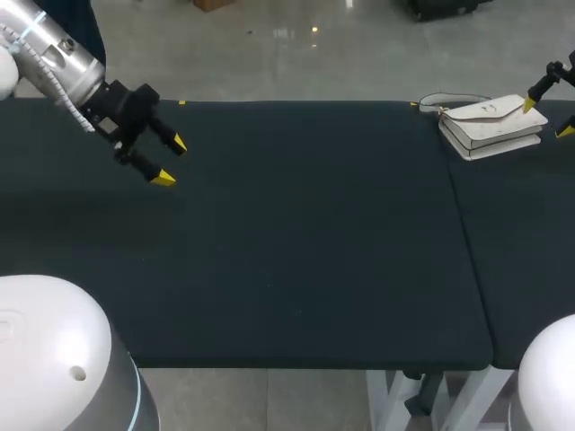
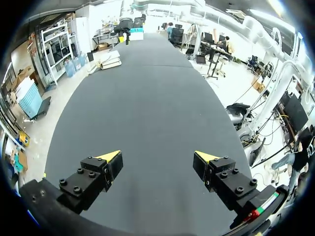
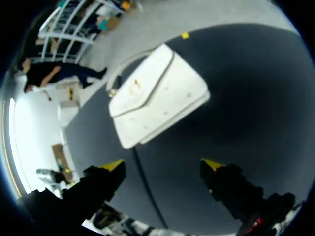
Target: Pick up the bag, open it, inspect its contents, close it, and place it on the opposite side
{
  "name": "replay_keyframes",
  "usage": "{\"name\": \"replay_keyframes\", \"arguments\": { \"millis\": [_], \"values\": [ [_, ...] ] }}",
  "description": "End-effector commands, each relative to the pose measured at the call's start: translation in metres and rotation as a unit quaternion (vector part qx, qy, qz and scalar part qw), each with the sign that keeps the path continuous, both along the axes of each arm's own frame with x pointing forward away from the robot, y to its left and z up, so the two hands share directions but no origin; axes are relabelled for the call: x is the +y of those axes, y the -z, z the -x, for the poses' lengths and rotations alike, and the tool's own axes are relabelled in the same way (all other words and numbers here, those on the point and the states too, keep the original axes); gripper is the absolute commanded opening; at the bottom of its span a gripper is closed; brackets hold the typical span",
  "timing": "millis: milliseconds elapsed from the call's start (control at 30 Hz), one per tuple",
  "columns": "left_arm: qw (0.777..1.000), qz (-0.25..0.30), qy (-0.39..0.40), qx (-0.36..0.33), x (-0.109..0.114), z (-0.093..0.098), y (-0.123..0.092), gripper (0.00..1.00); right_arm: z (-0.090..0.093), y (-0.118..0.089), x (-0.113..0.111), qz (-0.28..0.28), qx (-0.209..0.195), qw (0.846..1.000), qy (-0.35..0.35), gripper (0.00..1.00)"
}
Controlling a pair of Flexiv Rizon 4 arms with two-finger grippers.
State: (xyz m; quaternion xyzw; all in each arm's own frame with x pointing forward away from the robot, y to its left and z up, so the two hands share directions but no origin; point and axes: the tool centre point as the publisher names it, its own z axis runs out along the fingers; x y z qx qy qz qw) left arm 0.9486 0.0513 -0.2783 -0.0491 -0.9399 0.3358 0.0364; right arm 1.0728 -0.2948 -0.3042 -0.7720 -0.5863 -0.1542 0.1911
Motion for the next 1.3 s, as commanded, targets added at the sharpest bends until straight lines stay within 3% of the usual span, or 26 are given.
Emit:
{"name": "replay_keyframes", "arguments": {
  "millis": [33,167,233,400,700,800,933,1133,1167,1200,1300],
  "values": [
    [1.000,0.002,0.001,0.000,0.000,-0.001,0.001,1.00,-0.004,-0.001,-0.002,-0.003,0.007,1.000,-0.004,1.00],
    [1.000,0.002,0.001,0.000,0.000,-0.001,0.001,1.00,-0.004,-0.001,-0.002,-0.003,0.007,1.000,-0.004,1.00],
    [1.000,0.002,0.001,0.000,0.000,-0.001,0.001,1.00,-0.017,0.001,-0.009,0.027,-0.022,0.999,0.004,1.00],
    [1.000,0.002,0.001,0.000,0.000,-0.001,0.001,1.00,-0.047,0.003,-0.033,0.035,-0.057,0.998,0.003,1.00],
    [1.000,0.002,0.001,0.000,0.000,-0.001,0.001,1.00,-0.084,0.020,-0.053,0.049,-0.059,0.997,-0.028,1.00],
    [1.000,0.002,0.001,0.000,0.000,-0.001,0.001,1.00,-0.090,0.026,-0.052,0.051,-0.059,0.996,-0.040,0.80],
    [1.000,0.002,0.001,0.000,0.000,-0.001,0.001,1.00,-0.098,0.035,-0.050,0.052,-0.060,0.995,-0.062,0.88],
    [1.000,0.002,0.001,0.000,0.000,-0.001,0.001,1.00,-0.108,0.046,-0.051,0.059,-0.054,0.994,-0.078,0.79],
    [1.000,0.002,0.001,0.000,0.000,-0.001,0.001,1.00,-0.109,0.047,-0.051,0.059,-0.054,0.994,-0.078,0.71],
    [1.000,0.002,0.001,0.000,0.000,-0.001,0.001,1.00,-0.110,0.048,-0.052,0.061,-0.052,0.994,-0.079,0.49],
    [1.000,0.002,0.001,0.000,0.000,-0.001,0.001,1.00,-0.112,0.047,-0.052,0.062,-0.054,0.993,-0.083,0.33]
  ]
}}
